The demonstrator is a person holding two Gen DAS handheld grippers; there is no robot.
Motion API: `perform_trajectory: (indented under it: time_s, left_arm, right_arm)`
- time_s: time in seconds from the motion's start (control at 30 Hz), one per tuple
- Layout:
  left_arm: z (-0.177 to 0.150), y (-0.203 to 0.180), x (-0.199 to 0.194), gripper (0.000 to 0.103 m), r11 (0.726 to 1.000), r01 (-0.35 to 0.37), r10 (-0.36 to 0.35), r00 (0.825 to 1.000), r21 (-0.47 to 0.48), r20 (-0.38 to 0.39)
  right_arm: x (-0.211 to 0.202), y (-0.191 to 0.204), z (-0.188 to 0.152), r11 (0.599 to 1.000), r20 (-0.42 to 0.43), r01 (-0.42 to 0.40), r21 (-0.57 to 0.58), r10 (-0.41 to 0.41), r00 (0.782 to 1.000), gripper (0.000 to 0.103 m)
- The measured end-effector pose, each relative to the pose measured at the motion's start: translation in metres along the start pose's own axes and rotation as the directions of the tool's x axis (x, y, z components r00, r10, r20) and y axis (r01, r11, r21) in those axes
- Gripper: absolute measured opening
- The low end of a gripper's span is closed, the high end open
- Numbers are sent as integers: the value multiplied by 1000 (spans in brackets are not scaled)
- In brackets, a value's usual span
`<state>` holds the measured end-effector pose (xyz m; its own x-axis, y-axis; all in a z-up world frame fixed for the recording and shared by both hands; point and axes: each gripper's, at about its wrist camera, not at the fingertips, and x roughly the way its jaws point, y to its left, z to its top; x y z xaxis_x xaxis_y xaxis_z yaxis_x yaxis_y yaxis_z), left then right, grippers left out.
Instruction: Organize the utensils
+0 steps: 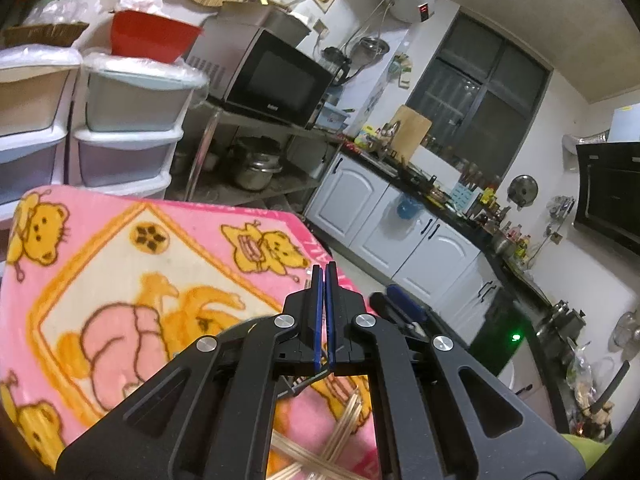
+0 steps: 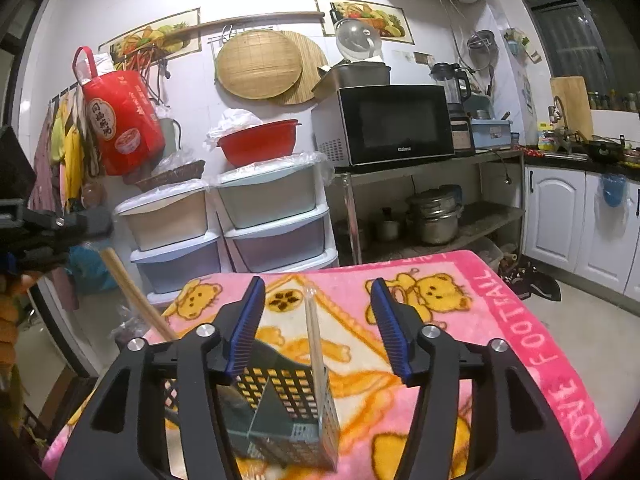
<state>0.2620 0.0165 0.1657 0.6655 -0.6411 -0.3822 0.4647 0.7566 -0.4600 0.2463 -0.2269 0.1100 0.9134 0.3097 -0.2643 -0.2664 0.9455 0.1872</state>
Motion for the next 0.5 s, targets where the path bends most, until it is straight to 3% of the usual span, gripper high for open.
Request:
perform_trajectory:
  time_s: [0.2,0.27,0.4,0.5]
  left_arm:
    - [-18,5,4,4,999,-32,31,999,-6,-22]
    - [-25,7,4,18,999,-45,45,999,-8,-29]
    - [-38,12,3,24,997,-72,71,997,-10,-39]
    - [-46,14,0,35,996,-91,90,995,-14,-44]
  right_arm:
    - [-15,-4,-12,1000,-19,12,-13,-13,1000,61]
    - [-19,-6,-17,1000,-33,15,-11,-16,999,62]
    - [-25,-9,-28,1000,-65,21,-4,-21,998,63]
    - [-29,-9,-34,1000,-82,22,-3,-23,996,64]
